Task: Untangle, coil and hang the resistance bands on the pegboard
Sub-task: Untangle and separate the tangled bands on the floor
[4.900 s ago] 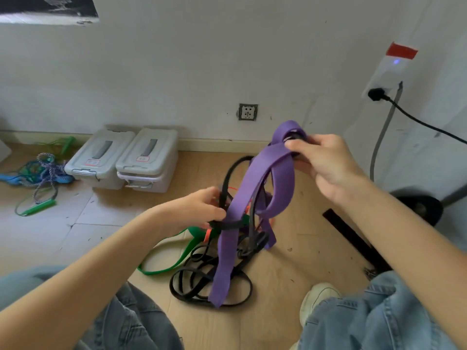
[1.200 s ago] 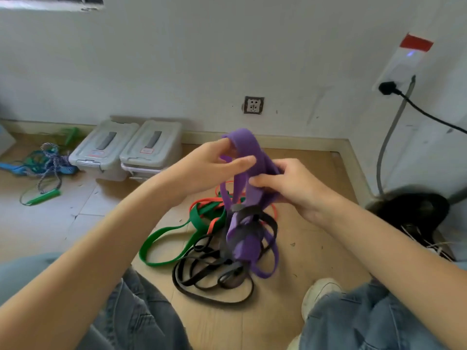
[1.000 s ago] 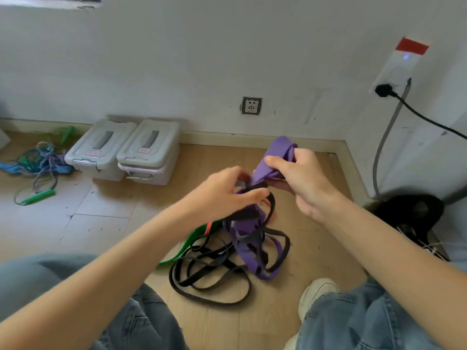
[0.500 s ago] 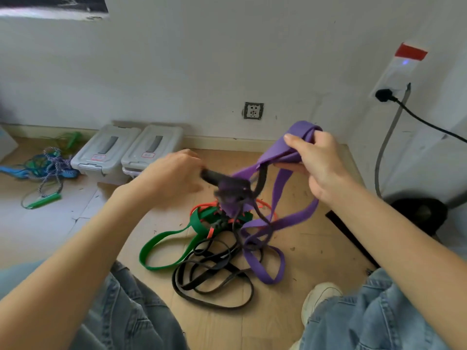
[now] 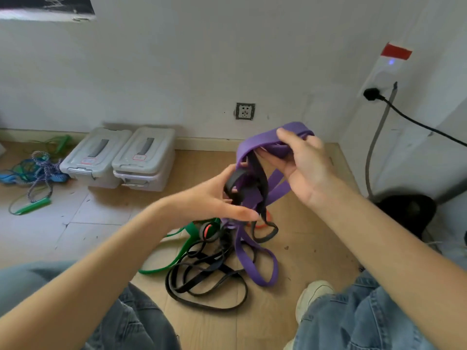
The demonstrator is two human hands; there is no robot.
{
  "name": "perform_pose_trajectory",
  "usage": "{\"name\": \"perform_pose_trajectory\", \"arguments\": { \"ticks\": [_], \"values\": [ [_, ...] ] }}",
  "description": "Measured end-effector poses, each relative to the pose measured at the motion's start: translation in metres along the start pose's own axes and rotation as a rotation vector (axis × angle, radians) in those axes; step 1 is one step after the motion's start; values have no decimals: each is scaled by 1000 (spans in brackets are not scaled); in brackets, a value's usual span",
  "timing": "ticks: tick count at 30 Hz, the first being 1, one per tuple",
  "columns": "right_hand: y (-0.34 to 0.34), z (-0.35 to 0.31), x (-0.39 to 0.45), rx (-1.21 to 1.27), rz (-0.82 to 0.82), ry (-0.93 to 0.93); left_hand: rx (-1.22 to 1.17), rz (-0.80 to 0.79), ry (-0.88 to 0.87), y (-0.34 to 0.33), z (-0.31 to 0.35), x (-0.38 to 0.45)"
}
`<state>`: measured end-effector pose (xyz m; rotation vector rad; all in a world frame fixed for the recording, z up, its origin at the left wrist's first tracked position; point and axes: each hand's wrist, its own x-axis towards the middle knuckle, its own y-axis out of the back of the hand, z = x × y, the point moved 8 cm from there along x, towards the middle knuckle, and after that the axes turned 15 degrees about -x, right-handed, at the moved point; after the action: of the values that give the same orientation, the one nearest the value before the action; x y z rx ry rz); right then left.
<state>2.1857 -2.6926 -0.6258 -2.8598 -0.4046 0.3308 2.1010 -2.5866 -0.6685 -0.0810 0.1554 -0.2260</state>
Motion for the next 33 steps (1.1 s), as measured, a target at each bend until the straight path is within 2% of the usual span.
{"name": "perform_pose_trajectory", "arguments": {
  "ticks": [3,6,7,10,12,14,15,18,21,24,26,30,33],
  "values": [
    [1,-2,3,33,10,48,98,378,-153,25,8,1],
    [4,-13,8,23,-65,85,-95,551,-202,55,22,-6],
    [0,-8,8,-84,-158,52,-163,585,-218,61,29,-9],
    [-23,40,-18,-695,-575,-148,-468,586,-269,65,45,-14],
    [-33,61,-36,-883,-702,-158,-660,571,-279,66,53,-14],
    [-38,56,-34,-801,-604,-67,-759,502,-230,62,53,-13],
    [-36,49,-30,-743,-523,-29,-719,443,-196,59,52,-11],
    [-28,29,-23,-497,-369,-10,-295,201,-50,43,39,-12],
    [-20,20,-15,-333,-269,-21,-89,121,157,29,6,-17],
    [-16,11,-10,-181,-240,-2,-194,221,285,21,-21,-16],
    [-9,4,-5,-164,-215,7,-260,282,268,23,-23,-12],
    [16,-6,5,-366,-76,-29,-180,488,124,53,2,-10],
    [37,-10,14,-470,42,-10,-247,757,84,87,12,-24]
  ]
}}
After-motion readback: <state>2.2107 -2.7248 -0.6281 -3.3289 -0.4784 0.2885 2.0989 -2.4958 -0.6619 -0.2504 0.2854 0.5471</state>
